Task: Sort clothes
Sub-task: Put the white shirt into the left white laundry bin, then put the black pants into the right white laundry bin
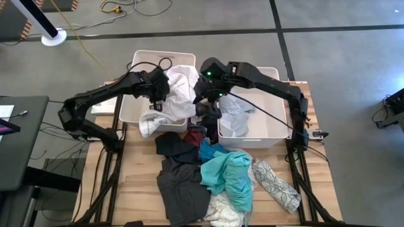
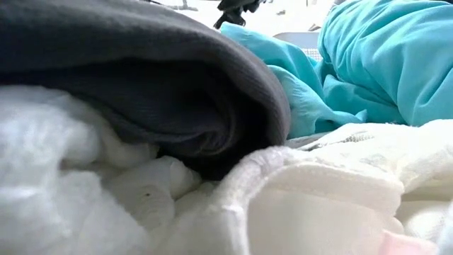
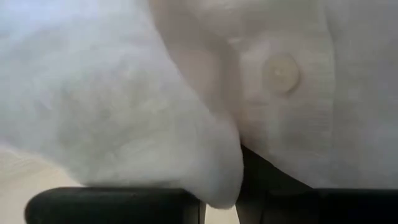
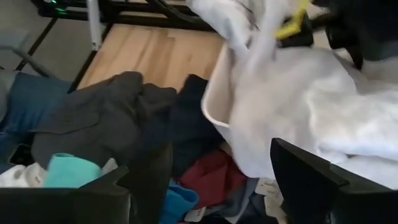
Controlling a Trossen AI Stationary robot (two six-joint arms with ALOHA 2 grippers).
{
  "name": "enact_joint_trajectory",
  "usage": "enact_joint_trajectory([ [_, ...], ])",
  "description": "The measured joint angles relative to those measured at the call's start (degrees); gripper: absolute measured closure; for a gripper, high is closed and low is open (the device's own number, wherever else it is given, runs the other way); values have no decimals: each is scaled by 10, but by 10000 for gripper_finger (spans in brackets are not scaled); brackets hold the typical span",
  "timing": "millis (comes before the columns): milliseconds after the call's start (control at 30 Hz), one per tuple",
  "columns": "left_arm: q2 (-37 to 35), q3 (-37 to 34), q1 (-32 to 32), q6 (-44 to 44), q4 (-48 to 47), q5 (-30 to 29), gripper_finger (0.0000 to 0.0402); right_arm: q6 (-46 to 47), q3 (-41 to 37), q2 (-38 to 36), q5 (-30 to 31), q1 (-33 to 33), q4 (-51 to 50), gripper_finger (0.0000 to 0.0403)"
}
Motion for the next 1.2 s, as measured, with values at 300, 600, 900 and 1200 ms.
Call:
enact_joint_trajectory([
  [300, 0, 0, 6, -3, 1, 27, 348, 0, 0, -13, 7, 17, -39, 117],
  [600, -16, 21, 6, -4, 16, -5, 262, -4, 0, -9, 27, 28, -69, 117],
  [900, -77, 86, -7, -7, -8, 21, 181, -15, 0, -9, 30, 28, -84, 117],
  [1200, -121, 90, -11, -39, -65, 83, 189, -26, 0, -8, 30, 32, -109, 117],
])
